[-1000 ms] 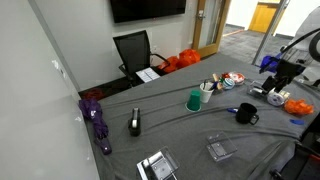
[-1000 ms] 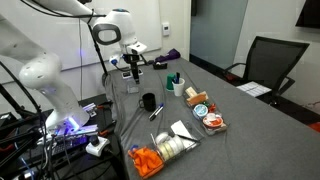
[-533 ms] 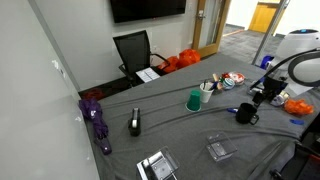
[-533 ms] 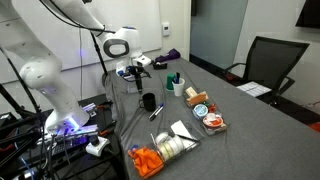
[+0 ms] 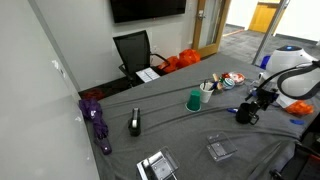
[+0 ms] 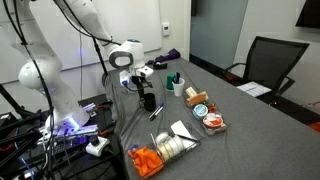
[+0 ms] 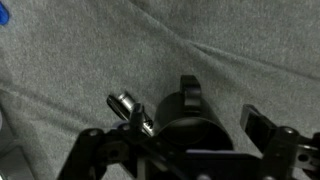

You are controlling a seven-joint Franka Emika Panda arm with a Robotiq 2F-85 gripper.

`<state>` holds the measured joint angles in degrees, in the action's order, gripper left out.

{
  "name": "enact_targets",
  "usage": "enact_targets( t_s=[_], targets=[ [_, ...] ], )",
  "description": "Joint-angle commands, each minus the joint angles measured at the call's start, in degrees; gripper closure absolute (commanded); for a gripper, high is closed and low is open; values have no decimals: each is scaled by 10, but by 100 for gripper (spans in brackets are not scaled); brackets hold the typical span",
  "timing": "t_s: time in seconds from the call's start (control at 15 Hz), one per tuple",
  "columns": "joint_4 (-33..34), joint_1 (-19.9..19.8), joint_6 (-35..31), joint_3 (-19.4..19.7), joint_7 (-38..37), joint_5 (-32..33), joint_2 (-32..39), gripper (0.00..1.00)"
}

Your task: Move the black mug to the left.

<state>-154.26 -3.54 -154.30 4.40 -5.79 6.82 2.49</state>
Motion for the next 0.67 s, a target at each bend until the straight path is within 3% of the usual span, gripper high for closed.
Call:
enact_targets(
  t_s=[0.0, 0.6],
  targets=[
    [12, -5, -32, 7, 13, 9, 44, 0],
    [2, 4, -76, 9, 17, 2, 77, 0]
  ],
)
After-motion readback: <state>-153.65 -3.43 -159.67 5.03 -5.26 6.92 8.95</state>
